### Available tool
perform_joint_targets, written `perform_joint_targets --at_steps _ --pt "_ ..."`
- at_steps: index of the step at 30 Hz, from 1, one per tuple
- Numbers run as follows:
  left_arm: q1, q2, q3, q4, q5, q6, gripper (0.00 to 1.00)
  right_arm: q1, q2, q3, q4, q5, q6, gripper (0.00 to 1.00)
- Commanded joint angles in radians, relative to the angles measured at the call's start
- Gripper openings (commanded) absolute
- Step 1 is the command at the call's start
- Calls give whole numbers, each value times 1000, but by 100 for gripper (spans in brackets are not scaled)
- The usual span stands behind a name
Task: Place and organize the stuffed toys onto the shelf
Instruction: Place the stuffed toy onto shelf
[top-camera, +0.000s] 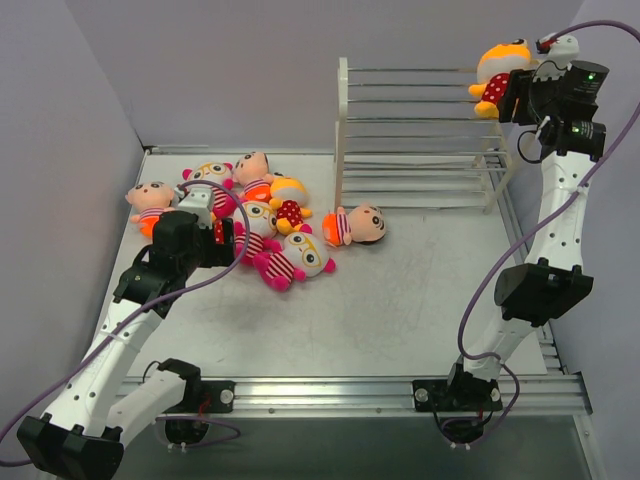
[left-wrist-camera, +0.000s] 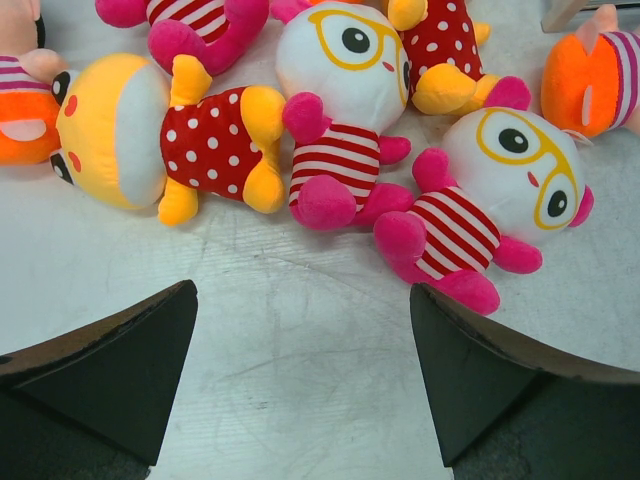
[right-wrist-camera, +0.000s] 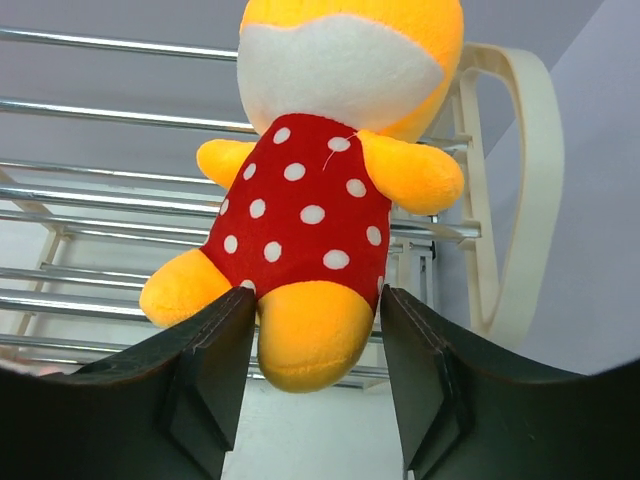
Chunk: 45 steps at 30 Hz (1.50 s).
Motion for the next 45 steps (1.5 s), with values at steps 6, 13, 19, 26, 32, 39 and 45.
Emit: perform_joint_targets --at_steps 6,13,19,26,32,39,45 --pt "4 -6 1 5 -3 9 96 -10 -10 47 63 83 53 66" --pt "5 -5 2 6 0 8 96 -6 -50 66 121 123 154 73" --pt "8 -3 1 6 3 5 96 22 -167 -78 212 282 310 79" --pt "11 -5 -1 8 14 0 96 77 -351 -396 379 486 562 81" --pt "13 -9 -4 8 20 -3 96 102 -351 -430 362 595 703 79" --pt "15 -6 -2 8 28 -5 96 135 -301 -358 289 673 789 82" --pt "16 -8 -4 8 31 -6 96 148 -261 -313 264 661 841 79"
